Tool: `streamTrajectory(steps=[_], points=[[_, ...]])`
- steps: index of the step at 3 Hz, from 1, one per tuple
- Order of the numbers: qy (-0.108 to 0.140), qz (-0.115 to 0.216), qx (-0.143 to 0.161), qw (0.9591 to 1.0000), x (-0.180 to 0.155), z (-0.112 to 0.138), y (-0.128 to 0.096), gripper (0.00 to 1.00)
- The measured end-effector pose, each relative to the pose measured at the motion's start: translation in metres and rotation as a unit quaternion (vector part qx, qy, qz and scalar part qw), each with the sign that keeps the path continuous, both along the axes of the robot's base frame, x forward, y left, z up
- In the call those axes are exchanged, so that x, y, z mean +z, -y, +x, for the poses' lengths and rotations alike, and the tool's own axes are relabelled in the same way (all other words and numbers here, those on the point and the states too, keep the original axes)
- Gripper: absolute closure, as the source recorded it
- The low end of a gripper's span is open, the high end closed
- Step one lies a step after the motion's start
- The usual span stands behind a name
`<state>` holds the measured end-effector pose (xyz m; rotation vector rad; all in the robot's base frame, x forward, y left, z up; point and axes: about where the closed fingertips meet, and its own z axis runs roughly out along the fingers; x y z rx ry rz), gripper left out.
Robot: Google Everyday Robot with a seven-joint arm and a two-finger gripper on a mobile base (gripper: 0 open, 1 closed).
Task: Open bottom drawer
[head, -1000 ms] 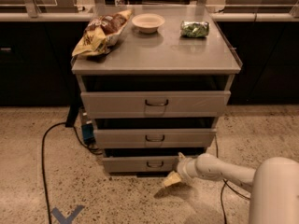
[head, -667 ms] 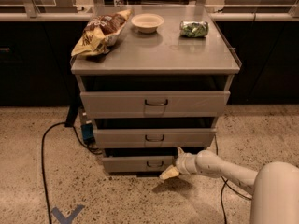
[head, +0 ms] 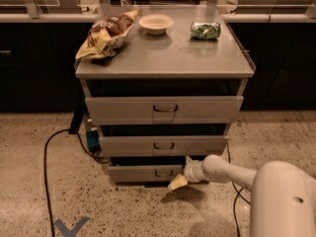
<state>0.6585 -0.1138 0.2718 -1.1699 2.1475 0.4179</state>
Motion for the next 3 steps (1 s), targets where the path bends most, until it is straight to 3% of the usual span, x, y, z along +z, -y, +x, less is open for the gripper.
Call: streamTrajectory(steps=[1, 2, 3], points=[[-0.043, -0.028, 0.014, 0.9986, -0.019, -0.001, 0.000, 0.00], [-0.065, -0.040, 0.017, 0.9970, -0.035, 0.000, 0.003, 0.00], [-0.064, -0.033, 0.008, 0.9974, -0.049, 0.005, 0.007, 0.00]])
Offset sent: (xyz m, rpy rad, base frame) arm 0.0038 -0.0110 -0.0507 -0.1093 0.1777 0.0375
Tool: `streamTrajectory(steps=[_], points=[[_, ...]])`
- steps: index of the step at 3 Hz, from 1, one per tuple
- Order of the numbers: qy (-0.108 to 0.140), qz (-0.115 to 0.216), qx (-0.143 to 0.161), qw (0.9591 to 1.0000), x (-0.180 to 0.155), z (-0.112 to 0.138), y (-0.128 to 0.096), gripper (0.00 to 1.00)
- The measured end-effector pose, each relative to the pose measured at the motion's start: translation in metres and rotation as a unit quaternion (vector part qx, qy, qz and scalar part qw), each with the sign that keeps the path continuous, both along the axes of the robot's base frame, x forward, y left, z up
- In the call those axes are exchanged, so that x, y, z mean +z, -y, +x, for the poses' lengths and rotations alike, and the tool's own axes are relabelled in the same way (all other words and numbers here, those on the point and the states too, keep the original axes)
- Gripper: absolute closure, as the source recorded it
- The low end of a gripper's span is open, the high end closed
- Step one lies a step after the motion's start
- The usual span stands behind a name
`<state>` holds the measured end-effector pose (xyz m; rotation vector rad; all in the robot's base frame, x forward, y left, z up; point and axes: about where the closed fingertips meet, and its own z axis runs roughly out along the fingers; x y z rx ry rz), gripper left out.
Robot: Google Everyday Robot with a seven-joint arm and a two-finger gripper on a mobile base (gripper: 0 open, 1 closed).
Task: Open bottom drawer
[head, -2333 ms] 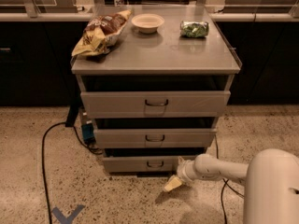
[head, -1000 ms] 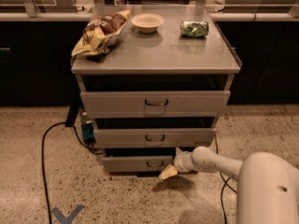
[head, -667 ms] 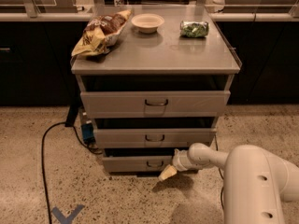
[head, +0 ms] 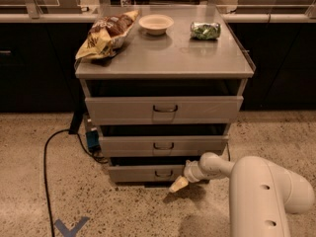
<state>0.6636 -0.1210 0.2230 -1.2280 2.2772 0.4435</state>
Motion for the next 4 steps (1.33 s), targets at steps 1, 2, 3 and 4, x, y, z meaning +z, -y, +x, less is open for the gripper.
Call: streamTrajectory(steps=[1, 2, 3, 4], points=[[-0.001, 0.012, -0.008, 0.9999, -0.015, 0.006, 0.001, 0.00], [0.003, 0.014, -0.008, 0.9999, -0.030, 0.019, -0.002, 0.00], [-0.006, 0.015, -0.003, 0.9999, -0.045, 0.023, -0.007, 0.00], [-0.013, 0.015, 0.010, 0.9997, -0.044, 0.014, -0.005, 0.00]])
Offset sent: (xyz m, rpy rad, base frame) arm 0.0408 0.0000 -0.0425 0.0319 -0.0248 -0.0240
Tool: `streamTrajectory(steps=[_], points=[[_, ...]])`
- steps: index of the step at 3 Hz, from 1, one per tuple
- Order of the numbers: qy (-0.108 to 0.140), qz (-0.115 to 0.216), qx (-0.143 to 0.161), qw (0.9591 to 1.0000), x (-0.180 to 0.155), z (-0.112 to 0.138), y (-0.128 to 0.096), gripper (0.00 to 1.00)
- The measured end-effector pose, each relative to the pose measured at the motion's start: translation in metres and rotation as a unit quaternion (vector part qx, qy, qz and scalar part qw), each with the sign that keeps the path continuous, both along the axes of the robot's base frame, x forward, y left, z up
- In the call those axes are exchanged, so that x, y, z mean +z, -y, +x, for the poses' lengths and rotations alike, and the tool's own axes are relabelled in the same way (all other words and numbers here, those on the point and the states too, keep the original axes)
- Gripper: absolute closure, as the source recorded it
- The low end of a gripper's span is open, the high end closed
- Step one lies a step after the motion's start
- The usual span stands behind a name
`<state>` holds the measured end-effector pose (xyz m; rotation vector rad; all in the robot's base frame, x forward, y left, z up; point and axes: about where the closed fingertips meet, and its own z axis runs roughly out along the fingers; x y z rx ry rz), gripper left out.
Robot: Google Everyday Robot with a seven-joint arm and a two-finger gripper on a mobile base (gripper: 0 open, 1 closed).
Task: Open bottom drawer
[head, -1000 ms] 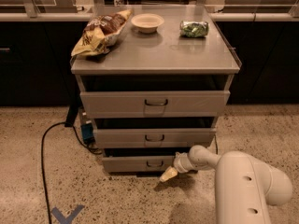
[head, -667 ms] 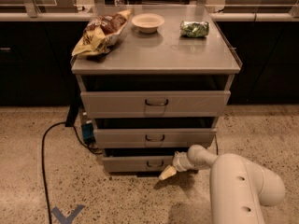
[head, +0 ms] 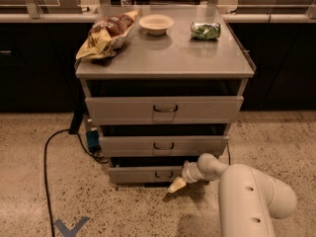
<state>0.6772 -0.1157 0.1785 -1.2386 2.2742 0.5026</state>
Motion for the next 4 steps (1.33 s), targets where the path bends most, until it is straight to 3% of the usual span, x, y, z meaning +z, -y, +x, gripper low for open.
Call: streamTrajectory(steps=[1, 2, 3, 4], points=[[0.012, 0.000, 0.010, 0.9999, 0.025, -0.013, 0.014, 0.00], [0.018, 0.009, 0.020, 0.9996, 0.059, -0.059, 0.032, 0.00], [-0.011, 0.016, 0.034, 0.9992, 0.047, -0.099, 0.022, 0.00], [-0.011, 0.016, 0.034, 0.9992, 0.047, -0.099, 0.022, 0.00]])
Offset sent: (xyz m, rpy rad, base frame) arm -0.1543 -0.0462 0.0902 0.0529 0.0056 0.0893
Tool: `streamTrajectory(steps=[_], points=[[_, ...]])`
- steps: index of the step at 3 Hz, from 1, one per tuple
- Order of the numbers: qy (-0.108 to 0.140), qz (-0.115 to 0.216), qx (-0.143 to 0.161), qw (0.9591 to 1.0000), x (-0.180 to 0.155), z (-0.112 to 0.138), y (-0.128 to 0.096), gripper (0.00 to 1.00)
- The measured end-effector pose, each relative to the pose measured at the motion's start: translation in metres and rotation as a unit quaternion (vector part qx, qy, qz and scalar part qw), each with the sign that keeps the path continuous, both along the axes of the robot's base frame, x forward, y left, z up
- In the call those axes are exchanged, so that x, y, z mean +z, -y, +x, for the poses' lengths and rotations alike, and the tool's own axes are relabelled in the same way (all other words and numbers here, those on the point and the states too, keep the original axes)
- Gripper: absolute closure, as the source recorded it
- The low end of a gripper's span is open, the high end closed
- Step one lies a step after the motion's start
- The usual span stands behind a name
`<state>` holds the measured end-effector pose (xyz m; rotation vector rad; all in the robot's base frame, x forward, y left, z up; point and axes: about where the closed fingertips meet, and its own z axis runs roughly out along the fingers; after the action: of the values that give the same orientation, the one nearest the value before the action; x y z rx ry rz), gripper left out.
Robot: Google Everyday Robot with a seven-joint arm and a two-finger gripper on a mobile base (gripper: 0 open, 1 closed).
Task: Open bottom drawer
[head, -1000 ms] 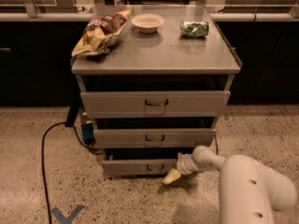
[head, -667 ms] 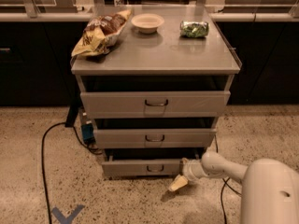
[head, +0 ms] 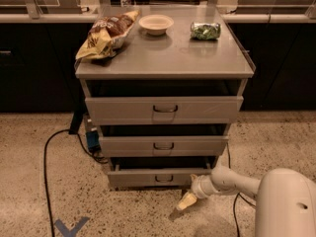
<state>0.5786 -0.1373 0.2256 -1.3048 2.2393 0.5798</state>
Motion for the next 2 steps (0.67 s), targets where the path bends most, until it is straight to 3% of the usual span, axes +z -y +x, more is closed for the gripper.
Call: streamTrajectory(steps=[2], points=[[0.037, -0.009, 0.013, 0.9992, 0.011, 0.021, -0.021, 0.00]])
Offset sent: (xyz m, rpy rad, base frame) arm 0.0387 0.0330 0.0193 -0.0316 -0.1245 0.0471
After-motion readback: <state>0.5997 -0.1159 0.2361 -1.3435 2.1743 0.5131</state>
